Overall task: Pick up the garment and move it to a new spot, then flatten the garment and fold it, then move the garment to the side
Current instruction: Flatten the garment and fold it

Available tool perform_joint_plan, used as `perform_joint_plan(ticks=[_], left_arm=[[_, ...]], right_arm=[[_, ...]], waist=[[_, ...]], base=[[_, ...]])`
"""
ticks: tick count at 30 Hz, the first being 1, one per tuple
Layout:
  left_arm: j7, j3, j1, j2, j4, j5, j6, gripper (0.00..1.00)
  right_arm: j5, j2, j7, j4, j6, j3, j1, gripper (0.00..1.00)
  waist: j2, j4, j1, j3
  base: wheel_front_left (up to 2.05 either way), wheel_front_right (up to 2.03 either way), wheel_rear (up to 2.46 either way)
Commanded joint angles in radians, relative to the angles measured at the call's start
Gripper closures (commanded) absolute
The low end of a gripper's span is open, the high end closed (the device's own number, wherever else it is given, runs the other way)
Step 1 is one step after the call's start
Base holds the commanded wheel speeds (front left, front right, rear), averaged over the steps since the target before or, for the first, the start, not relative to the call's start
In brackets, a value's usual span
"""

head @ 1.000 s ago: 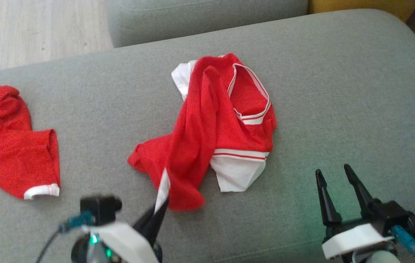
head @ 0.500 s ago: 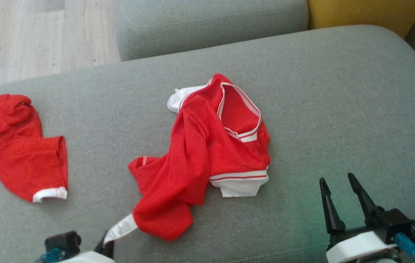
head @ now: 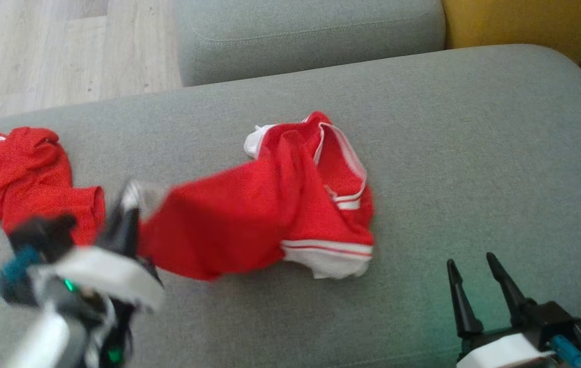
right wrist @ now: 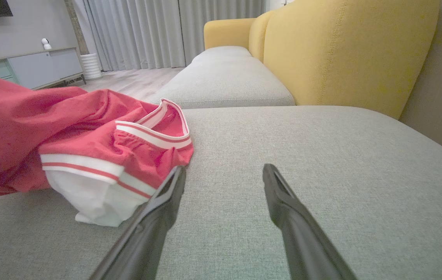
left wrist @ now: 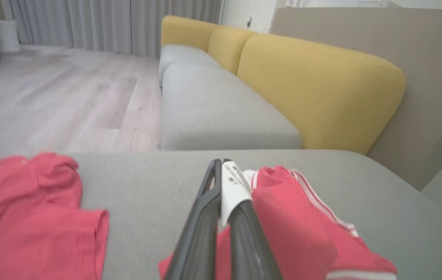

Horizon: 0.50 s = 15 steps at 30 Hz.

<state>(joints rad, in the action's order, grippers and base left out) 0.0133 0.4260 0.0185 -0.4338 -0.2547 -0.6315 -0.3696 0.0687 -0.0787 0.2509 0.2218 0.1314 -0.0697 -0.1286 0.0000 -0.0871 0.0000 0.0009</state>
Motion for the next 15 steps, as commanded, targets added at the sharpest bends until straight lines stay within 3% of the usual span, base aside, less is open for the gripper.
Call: perform_joint_plan(ticks=[1, 7, 15], left_arm=[[0.017, -0.062, 0.106, -0.047, -0.037, 0.018, 0.005, 1.00], [0.125, -0.071, 0.375, -0.113, 0.048, 0.032, 0.081, 1.00], [0.215, -0.009, 0.744, -0.131, 0.257, 0.103, 0.199, 1.00]], right_arm=[[-0.008, -0.016, 0.011, -0.030, -0.001, -0.031, 0.037, 0.00], [0.001, -0.006, 0.011, -0.018, -0.001, -0.065, 0.068, 0.00], [0.013, 0.010, 0.011, -0.013, -0.001, -0.091, 0.100, 0.00]], waist=[[0.0000, -0.003, 0.0000, -0.001], [0.0000, -0.045, 0.0000, -0.001], [0.0000, -0.153, 0.0000, 0.016]], base=[[0.00, 0.00, 0.00], [0.00, 0.00, 0.00], [0.00, 0.00, 0.00]])
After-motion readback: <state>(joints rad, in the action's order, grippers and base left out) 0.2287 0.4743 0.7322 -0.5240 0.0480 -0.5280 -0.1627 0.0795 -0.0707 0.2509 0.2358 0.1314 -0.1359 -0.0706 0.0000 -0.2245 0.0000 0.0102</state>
